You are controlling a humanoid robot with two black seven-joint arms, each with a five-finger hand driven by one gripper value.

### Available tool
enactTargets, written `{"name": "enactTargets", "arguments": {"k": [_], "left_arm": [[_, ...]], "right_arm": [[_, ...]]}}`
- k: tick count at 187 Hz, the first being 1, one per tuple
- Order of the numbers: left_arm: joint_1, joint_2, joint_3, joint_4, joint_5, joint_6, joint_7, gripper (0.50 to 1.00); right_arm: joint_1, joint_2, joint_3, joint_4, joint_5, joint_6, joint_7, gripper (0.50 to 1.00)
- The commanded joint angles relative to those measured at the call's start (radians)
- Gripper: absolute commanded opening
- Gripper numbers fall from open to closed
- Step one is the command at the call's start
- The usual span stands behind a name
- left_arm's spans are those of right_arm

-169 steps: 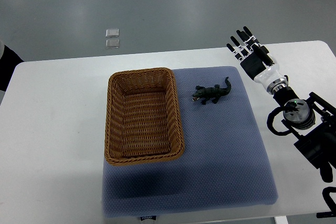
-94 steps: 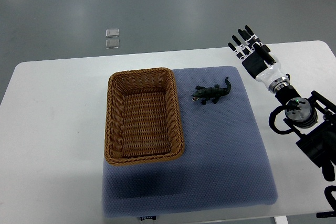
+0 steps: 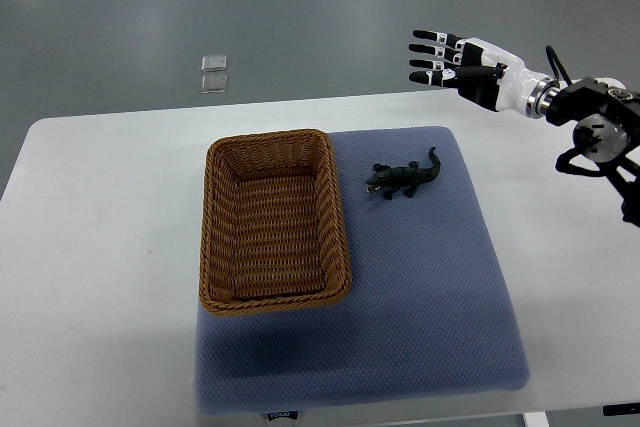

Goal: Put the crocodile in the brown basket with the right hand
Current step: 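Lower the open right hand down onto the toy crocodile, then close the right hand fingers around the crocodile's body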

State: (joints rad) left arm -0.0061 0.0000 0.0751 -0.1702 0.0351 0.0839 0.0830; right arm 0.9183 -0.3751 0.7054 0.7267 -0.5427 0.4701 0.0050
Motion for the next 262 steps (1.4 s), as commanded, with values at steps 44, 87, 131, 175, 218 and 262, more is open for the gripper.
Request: {"name": "enactTargets", "arguments": {"k": [44,87,131,175,218,262], "left_arm": [[0.0,0.0,0.0,-0.002,0.002,-0.001,0.0,1.0],[0.0,0.0,0.0,-0.005,0.002,-0.001,0.0,1.0],[0.0,0.0,0.0,-0.002,0.0,-0.001,0.0,1.0],[0.0,0.0,-0.002,-0.002,0.0,-0.003,0.0,1.0],[0.0,0.0,-0.002,-0.002,0.002,-0.003,0.0,1.0],[0.0,0.0,-0.003,-0.002,0.0,-0.003,0.0,1.0]], "right_arm": [[0.369,-0.059,-0.555,0.155,-0.476,0.091,-0.025,0.928],[0.55,0.028,-0.785,0.161,-0.516,0.088,-0.077,0.928],[0.534,0.14,-0.802,0.132,-0.517,0.056,-0.092,0.928],[0.45,0.162,-0.842,0.062,-0.549,-0.013,-0.091,0.928],[0.378,0.162,-0.837,0.026,-0.553,-0.062,-0.091,0.928],[0.333,0.162,-0.837,-0.003,-0.612,-0.096,-0.089,0.926]]}}
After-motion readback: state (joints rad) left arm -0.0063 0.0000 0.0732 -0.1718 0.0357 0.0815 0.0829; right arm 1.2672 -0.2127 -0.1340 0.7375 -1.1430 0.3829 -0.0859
